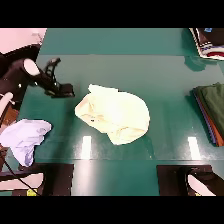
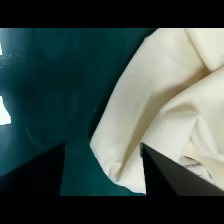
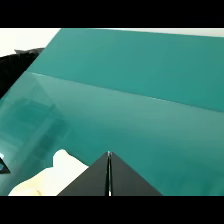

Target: Fold the shirts.

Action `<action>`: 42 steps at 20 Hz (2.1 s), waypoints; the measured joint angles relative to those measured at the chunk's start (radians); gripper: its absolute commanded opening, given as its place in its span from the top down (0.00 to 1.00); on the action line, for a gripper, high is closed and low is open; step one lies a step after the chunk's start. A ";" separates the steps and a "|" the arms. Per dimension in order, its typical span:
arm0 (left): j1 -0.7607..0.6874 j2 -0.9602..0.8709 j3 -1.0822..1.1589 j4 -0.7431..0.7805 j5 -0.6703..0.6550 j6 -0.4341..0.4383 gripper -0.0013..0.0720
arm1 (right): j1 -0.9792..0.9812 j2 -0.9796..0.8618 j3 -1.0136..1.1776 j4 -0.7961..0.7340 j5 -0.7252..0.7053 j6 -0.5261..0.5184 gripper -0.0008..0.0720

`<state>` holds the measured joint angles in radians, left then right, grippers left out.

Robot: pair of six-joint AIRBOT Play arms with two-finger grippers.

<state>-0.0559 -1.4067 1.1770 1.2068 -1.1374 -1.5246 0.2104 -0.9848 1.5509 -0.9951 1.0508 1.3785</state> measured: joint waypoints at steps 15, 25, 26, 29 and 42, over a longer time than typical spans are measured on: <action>0.039 -0.056 -0.145 -0.285 0.119 0.117 0.95 | 0.000 -0.030 -0.003 -0.057 0.086 0.023 0.96; 0.039 0.044 0.064 -0.216 0.101 0.135 0.95 | 0.002 -0.184 -0.490 -0.163 0.229 0.110 0.20; 0.039 0.046 0.070 -0.212 0.098 0.136 0.95 | 0.008 -0.220 -0.537 -0.122 0.200 0.093 0.20; 0.039 0.049 0.078 -0.201 0.091 0.138 0.95 | 0.032 -0.326 -0.615 -0.010 0.116 0.039 0.22; 0.039 0.151 0.163 -0.159 0.090 0.138 0.95 | 0.076 -0.399 -0.381 0.072 0.046 -0.080 0.96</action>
<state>-0.0166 -1.2552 1.3399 1.0473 -1.0470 -1.3869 0.2867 -1.3842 1.1694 -0.9234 1.0969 1.2987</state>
